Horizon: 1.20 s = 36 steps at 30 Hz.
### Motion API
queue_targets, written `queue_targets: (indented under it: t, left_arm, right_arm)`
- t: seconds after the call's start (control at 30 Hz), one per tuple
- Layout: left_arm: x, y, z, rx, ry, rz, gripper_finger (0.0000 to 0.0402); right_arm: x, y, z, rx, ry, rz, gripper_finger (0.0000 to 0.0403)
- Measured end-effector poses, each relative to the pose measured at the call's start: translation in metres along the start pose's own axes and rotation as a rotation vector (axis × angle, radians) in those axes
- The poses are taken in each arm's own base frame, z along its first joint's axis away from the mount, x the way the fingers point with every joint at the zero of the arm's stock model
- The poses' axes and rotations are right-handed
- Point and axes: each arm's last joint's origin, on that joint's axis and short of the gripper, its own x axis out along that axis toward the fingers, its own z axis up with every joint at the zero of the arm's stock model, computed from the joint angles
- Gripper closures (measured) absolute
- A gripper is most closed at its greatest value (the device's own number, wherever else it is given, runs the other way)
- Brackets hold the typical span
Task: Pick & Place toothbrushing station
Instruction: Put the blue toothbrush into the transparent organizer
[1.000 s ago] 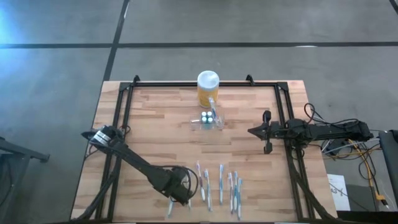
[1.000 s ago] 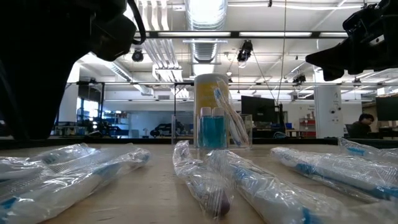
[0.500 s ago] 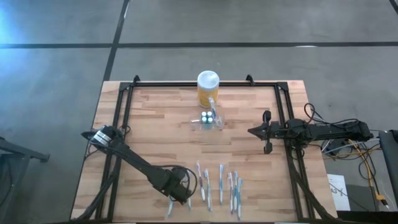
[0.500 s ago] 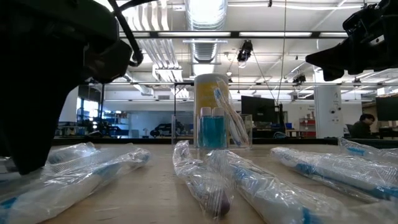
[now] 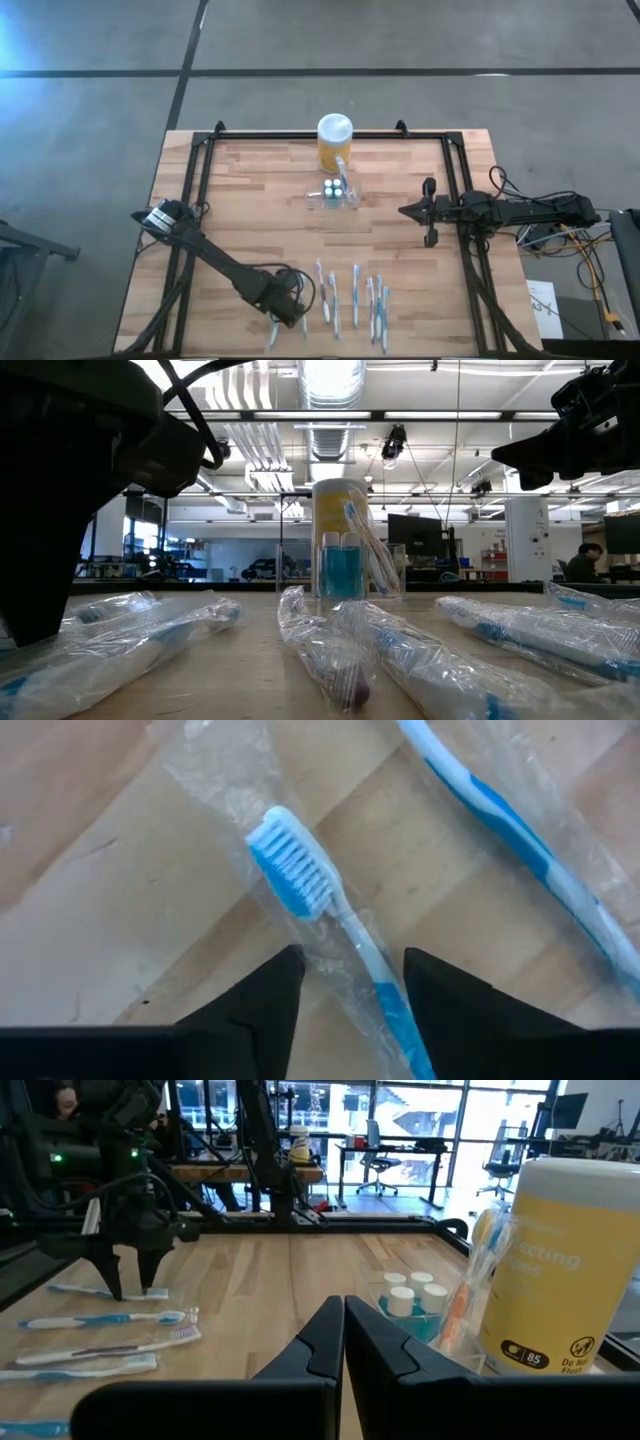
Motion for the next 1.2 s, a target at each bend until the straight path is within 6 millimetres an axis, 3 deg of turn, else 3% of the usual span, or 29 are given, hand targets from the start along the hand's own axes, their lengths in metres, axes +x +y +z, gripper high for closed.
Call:
queue_targets:
  t: [0.33, 0.53, 0.8, 1.03, 1.2]
  left_arm:
    - [-0.005, 0.003, 0.001, 0.125, 0.011, 0.009, 0.0381]
    - [-0.026, 0.007, 0.004, 0.221, -0.014, -0.02, 0.0384]
    - [-0.098, 0.023, 0.011, 0.432, -0.324, -0.111, 0.0394]
    - [-0.167, 0.058, 0.013, 0.74, -0.644, -0.168, 0.0397]
    - [-0.197, 0.088, 0.014, 0.951, -0.922, -0.294, 0.0399]
  right_arm:
    - [0.0, 0.0, 0.0, 0.0, 0.002, 0.0, 0.0394]
    - [0.0, 0.0, 0.0, 0.0, 0.002, 0.0, 0.0394]
    - [0.002, 0.0, -0.002, 0.046, 0.027, -0.001, 0.0394]
    - [0.002, 0.0, -0.003, 0.051, 0.028, -0.001, 0.0394]
    - [0.002, 0.0, -0.002, 0.056, 0.026, 0.0, 0.0394]
